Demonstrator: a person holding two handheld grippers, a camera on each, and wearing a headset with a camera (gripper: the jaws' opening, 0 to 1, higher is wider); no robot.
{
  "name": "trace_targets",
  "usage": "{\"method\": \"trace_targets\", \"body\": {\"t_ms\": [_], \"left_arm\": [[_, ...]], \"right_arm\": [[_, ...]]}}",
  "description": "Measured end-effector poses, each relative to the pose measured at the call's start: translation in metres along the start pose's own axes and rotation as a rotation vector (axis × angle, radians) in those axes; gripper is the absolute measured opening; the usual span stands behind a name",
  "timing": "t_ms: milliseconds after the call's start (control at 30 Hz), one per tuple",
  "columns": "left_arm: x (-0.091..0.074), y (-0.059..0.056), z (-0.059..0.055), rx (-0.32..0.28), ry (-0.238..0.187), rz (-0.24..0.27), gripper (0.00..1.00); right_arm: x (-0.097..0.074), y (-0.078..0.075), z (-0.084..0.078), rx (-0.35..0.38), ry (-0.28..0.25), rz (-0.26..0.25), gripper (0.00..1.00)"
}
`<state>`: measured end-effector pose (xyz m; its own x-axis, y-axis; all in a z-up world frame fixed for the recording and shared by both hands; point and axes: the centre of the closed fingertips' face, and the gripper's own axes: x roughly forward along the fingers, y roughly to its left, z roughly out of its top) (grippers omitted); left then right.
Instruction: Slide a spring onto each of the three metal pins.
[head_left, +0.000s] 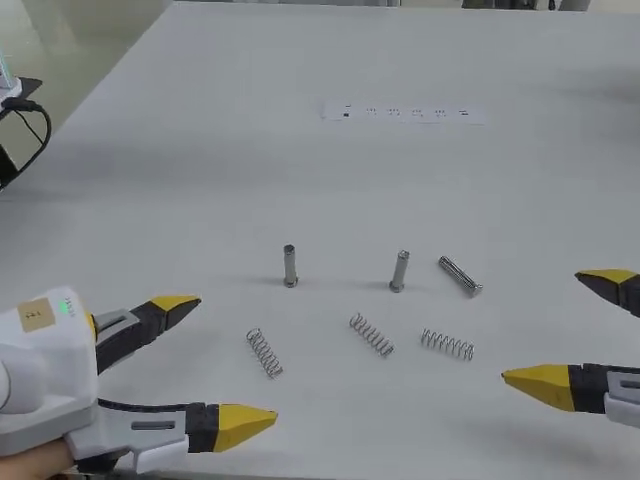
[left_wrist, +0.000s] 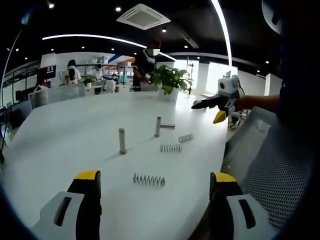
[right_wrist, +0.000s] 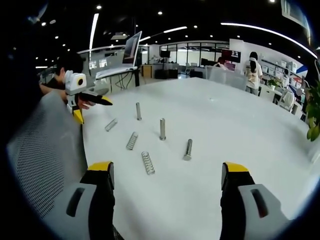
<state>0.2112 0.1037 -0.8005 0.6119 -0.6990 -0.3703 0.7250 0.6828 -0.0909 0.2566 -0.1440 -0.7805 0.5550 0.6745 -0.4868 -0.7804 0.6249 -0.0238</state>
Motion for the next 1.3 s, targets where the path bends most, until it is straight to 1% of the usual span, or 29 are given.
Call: {"method": "trace_targets", "body": {"t_ms": [67, 133, 200, 267, 333, 400, 467, 533, 567, 633, 667, 733, 767, 800, 833, 867, 933, 967, 1033, 1067, 1167, 1300], "left_arm": [[0.000, 0.001, -0.001, -0.001, 0.001, 0.002, 0.87], [0.000, 0.002, -0.001, -0.003, 0.002, 0.005, 0.86], [0.000, 0.003, -0.002, -0.005, 0.004, 0.009, 0.87], [0.000, 0.004, -0.003, -0.007, 0.007, 0.007, 0.87], [0.002, 0.003, -0.005, -0.004, 0.020, -0.001, 0.87], [0.002, 0.002, -0.006, -0.003, 0.024, -0.005, 0.86], [0.002, 0.002, -0.006, -0.002, 0.024, -0.006, 0.86], [0.003, 0.003, -0.006, -0.007, 0.023, -0.007, 0.86], [0.003, 0.002, -0.006, -0.008, 0.023, -0.009, 0.86], [0.003, 0.001, -0.006, -0.004, 0.025, -0.014, 0.86], [0.003, 0.001, -0.006, -0.002, 0.026, -0.014, 0.86], [0.003, 0.001, -0.005, -0.004, 0.022, -0.013, 0.86], [0.003, 0.002, -0.005, -0.006, 0.019, -0.011, 0.86], [0.003, 0.002, -0.004, -0.007, 0.018, -0.009, 0.86], [0.002, 0.002, -0.004, -0.008, 0.015, -0.006, 0.86], [0.002, 0.003, -0.004, -0.010, 0.011, -0.005, 0.85], [0.002, 0.004, -0.003, -0.012, 0.007, -0.001, 0.85], [0.001, 0.004, -0.003, -0.012, 0.005, 0.001, 0.85], [0.001, 0.005, -0.002, -0.013, -0.001, 0.004, 0.85], [0.001, 0.005, -0.001, -0.013, -0.003, 0.005, 0.85], [0.001, 0.006, 0.000, -0.018, -0.011, 0.008, 0.85], [0.001, 0.005, 0.001, -0.019, -0.017, 0.005, 0.85]], "right_arm": [[0.002, -0.004, 0.003, -0.003, -0.009, -0.001, 0.88], [0.005, -0.008, 0.005, -0.004, -0.008, -0.009, 0.86], [0.007, -0.010, 0.005, 0.006, -0.006, -0.005, 0.84], [0.011, -0.013, 0.006, 0.007, -0.001, -0.008, 0.81], [0.015, -0.015, 0.007, 0.011, 0.010, -0.002, 0.75], [0.020, -0.019, 0.011, 0.036, 0.011, -0.004, 0.71], [0.026, -0.024, 0.014, 0.047, 0.035, -0.011, 0.67], [0.032, -0.031, 0.016, 0.055, 0.071, -0.025, 0.59], [0.035, -0.033, 0.018, 0.055, 0.079, -0.027, 0.56], [0.043, -0.036, 0.025, 0.027, 0.094, -0.029, 0.50], [0.047, -0.037, 0.026, 0.018, 0.119, -0.032, 0.48], [0.056, -0.038, 0.029, 0.001, 0.138, -0.029, 0.44], [0.059, -0.041, 0.029, 0.002, 0.159, -0.041, 0.42], [0.063, -0.041, 0.031, -0.001, 0.156, -0.037, 0.39], [0.068, -0.041, 0.031, -0.001, 0.169, -0.035, 0.36], [0.070, -0.042, 0.029, -0.002, 0.191, -0.040, 0.34], [0.077, -0.043, 0.026, -0.033, 0.224, -0.041, 0.33], [0.081, -0.044, 0.023, -0.033, 0.247, -0.046, 0.31], [0.086, -0.043, 0.021, -0.035, 0.266, -0.036, 0.27], [0.090, -0.044, 0.021, -0.034, 0.273, -0.039, 0.26], [0.097, -0.045, 0.019, -0.031, 0.299, -0.039, 0.24], [0.105, -0.050, 0.014, -0.031, 0.345, -0.059, 0.22]]}}
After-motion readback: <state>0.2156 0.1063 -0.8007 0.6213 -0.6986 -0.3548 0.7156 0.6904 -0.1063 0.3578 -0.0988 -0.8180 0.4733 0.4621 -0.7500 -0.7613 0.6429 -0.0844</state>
